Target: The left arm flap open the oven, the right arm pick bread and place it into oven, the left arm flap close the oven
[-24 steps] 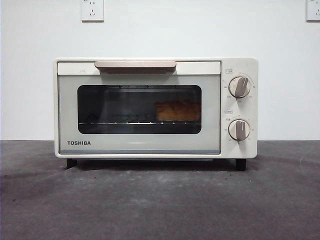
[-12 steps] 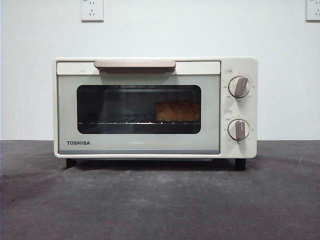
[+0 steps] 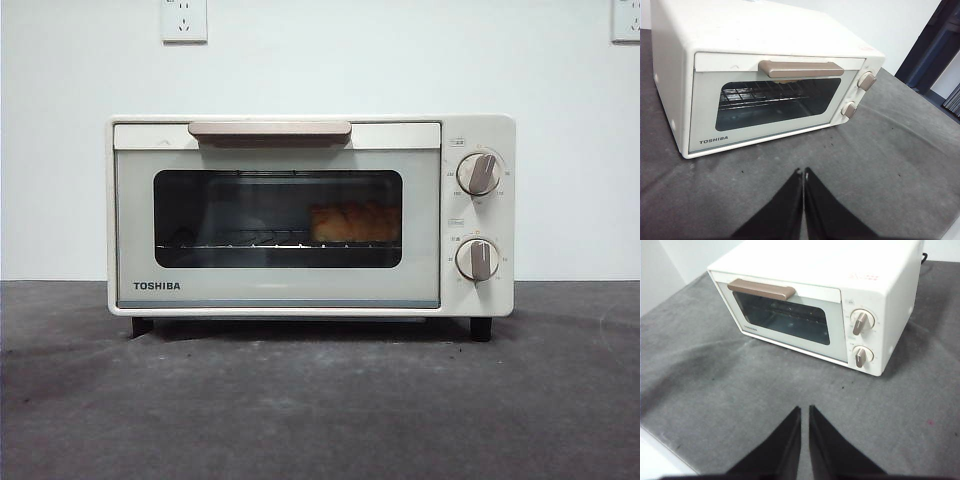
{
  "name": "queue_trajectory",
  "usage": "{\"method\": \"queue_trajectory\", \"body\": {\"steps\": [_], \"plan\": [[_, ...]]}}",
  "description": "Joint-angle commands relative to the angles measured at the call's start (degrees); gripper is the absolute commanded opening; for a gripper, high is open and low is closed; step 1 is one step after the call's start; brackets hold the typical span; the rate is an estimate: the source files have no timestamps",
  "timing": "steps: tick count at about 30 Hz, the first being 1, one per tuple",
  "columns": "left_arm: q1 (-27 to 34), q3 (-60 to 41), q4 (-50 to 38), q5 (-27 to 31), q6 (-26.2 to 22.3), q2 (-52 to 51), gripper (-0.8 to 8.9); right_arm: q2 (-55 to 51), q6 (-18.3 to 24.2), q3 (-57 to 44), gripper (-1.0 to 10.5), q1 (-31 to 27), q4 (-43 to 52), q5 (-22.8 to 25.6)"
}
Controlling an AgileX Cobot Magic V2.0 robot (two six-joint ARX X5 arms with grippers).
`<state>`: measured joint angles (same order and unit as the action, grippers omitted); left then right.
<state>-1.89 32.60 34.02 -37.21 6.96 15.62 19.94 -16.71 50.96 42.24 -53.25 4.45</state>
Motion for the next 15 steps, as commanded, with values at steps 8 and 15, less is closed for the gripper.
{"method": "queue_trajectory", "body": {"steps": [8, 15], "plan": [[0.0, 0.8, -0.8, 0.2, -0.7, 0.0, 0.11, 0.0, 0.5, 0.5, 0.2, 0.4, 0.9, 0.1], [0.1, 0.5, -0.9, 0.2, -0.7, -0.9, 0.11, 0.0, 0.5, 0.5, 0.2, 0.4, 0.9, 0.1]]}}
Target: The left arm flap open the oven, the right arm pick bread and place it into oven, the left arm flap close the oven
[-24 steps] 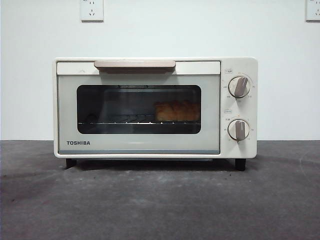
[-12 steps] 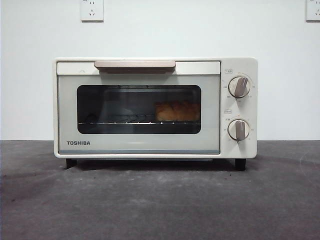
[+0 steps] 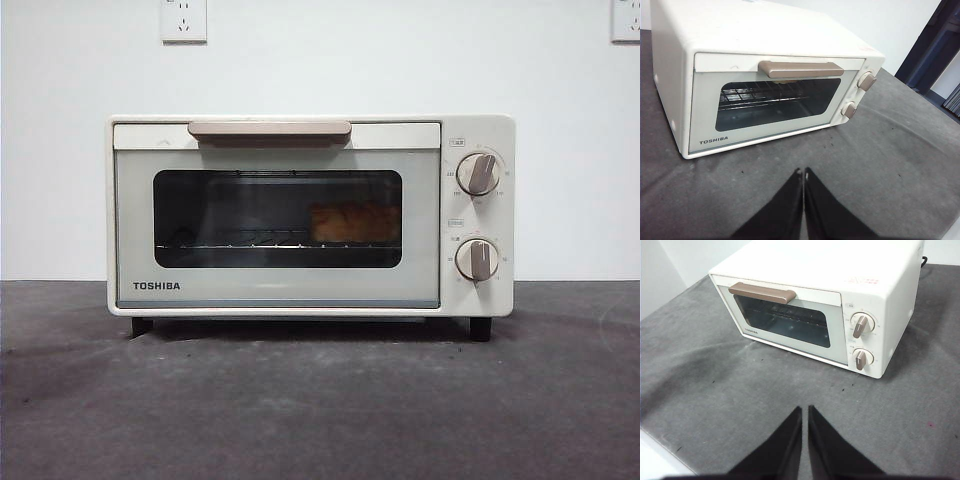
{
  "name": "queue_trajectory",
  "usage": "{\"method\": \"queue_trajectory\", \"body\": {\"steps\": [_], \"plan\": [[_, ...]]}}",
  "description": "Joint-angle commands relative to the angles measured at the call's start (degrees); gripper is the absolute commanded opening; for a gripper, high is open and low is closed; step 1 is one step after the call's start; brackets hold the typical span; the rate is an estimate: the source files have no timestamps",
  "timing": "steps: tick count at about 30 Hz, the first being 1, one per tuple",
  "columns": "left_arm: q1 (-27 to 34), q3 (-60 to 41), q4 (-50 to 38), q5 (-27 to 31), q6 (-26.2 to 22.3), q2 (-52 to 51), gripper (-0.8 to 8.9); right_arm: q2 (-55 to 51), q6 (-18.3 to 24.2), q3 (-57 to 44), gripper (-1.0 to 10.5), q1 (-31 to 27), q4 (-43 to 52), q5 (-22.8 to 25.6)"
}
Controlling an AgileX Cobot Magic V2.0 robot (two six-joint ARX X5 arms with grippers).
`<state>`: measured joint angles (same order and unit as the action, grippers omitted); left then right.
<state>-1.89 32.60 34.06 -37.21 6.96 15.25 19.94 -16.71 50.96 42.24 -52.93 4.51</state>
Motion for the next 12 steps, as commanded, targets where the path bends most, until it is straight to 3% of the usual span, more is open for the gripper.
{"method": "queue_trajectory", "body": {"steps": [1, 5, 12], "plan": [[0.0, 0.3, -1.0, 0.2, -0.7, -0.9, 0.11, 0.0, 0.5, 0.5, 0.2, 0.4, 0.6, 0.1], [0.1, -3.9, -5.4, 2.0, -0.8, -2.6, 0.11, 0.0, 0.5, 0.5, 0.2, 0.4, 0.6, 0.1], [1.8, -19.8, -16.3, 18.6, -0.6, -8.9, 0.11, 0.0, 0.5, 0.5, 0.2, 0.4, 0.6, 0.1]]}}
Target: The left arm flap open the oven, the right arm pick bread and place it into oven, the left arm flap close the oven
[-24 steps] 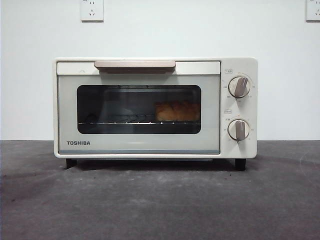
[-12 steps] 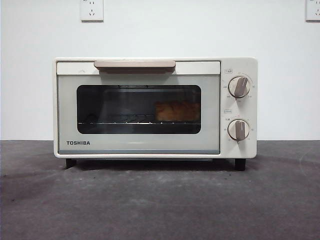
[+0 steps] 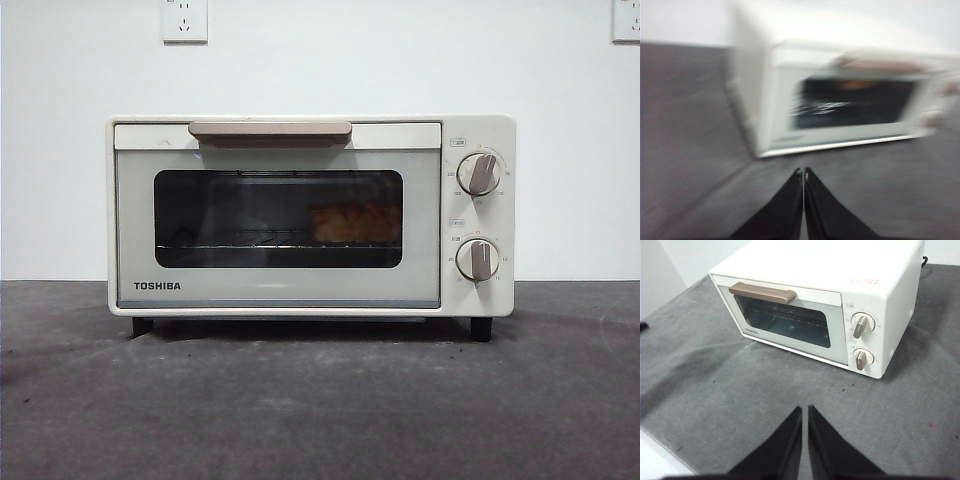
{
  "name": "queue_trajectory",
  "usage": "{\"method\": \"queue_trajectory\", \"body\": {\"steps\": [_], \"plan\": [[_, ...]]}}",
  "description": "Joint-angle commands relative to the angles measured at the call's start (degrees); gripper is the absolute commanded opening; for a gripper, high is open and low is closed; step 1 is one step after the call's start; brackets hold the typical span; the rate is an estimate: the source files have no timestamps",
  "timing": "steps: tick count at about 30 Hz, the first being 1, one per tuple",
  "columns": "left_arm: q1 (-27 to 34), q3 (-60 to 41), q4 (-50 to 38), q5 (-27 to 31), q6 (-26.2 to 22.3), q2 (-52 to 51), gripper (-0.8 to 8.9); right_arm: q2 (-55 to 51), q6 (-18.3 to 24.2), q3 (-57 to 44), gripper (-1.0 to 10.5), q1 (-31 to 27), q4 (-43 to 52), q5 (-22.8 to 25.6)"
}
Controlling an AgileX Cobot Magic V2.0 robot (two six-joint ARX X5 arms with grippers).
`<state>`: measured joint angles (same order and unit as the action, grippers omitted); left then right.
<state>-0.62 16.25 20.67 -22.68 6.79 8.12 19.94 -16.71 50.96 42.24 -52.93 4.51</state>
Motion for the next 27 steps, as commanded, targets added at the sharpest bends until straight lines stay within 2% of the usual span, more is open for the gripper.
{"method": "queue_trajectory", "body": {"steps": [1, 6, 9, 17, 27], "plan": [[0.8, -5.4, -3.8, 6.1, -0.3, -2.9, 0.11, 0.0, 0.5, 0.5, 0.2, 0.4, 0.6, 0.1], [1.0, -11.1, -4.0, 16.4, -0.3, -6.4, 0.11, 0.0, 0.5, 0.5, 0.2, 0.4, 0.6, 0.1], [1.0, -12.8, -4.0, 19.7, -0.3, -7.5, 0.11, 0.0, 0.5, 0.5, 0.2, 0.4, 0.6, 0.1], [1.0, -15.6, -9.9, 20.1, -0.6, -7.9, 0.11, 0.0, 0.5, 0.5, 0.2, 0.4, 0.6, 0.1], [1.0, -15.6, -9.9, 21.9, -0.7, -7.9, 0.11, 0.0, 0.5, 0.5, 0.2, 0.4, 0.6, 0.1]]}}
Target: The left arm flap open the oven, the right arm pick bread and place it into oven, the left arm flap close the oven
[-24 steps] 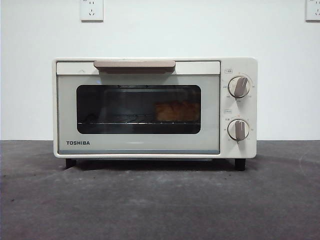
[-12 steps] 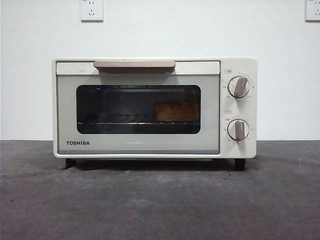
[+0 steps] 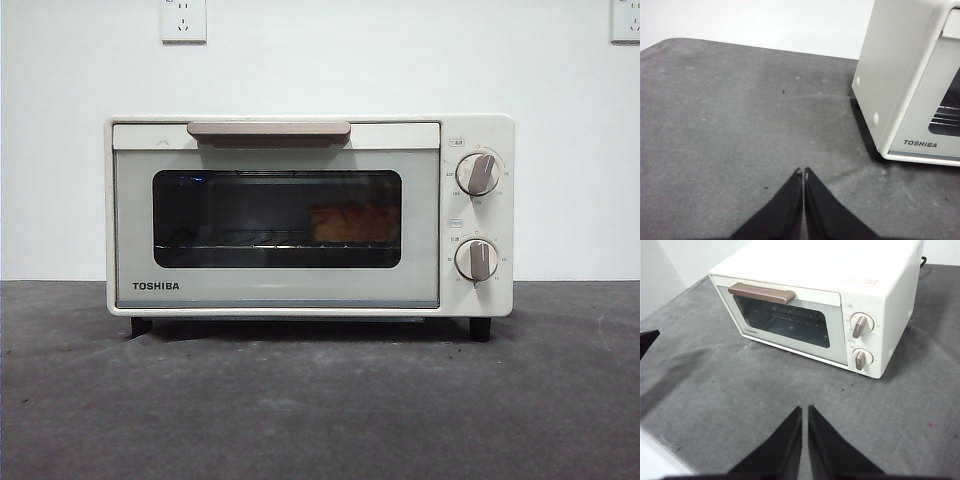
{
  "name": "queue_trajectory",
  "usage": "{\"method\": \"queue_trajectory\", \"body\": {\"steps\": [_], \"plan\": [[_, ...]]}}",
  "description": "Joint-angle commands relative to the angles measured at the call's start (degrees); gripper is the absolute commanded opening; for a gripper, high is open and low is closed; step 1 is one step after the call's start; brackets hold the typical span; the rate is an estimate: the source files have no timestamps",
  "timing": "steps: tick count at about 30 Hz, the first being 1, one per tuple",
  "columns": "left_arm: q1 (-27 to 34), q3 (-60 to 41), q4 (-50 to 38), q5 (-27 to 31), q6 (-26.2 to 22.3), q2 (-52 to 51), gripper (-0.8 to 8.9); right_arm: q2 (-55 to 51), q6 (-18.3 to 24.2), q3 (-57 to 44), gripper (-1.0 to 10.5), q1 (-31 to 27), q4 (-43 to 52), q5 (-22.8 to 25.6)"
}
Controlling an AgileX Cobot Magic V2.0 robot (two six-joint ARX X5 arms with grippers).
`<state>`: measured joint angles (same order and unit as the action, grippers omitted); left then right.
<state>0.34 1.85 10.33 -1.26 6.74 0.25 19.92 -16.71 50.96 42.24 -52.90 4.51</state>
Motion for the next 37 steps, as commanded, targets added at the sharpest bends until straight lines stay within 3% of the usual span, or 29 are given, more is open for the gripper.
{"method": "queue_trajectory", "body": {"steps": [1, 25, 30, 37], "plan": [[0.0, -1.2, 0.4, 0.4, -0.7, -0.1, 0.11, 0.0, 0.5, 0.5, 0.2, 0.4, 0.6, 0.1], [0.0, -1.2, 0.4, 0.4, -0.7, -0.1, 0.11, -0.1, 0.5, 0.5, 0.2, -0.2, 0.6, 0.1], [0.0, -1.2, 0.4, 0.4, -0.7, -0.1, 0.11, -1.0, 0.9, 0.4, 0.2, -5.7, 0.6, 0.5], [0.0, -1.2, 0.4, 0.4, -0.7, -0.1, 0.11, -1.8, 4.2, -0.9, 0.2, -21.2, 0.6, 8.1]]}}
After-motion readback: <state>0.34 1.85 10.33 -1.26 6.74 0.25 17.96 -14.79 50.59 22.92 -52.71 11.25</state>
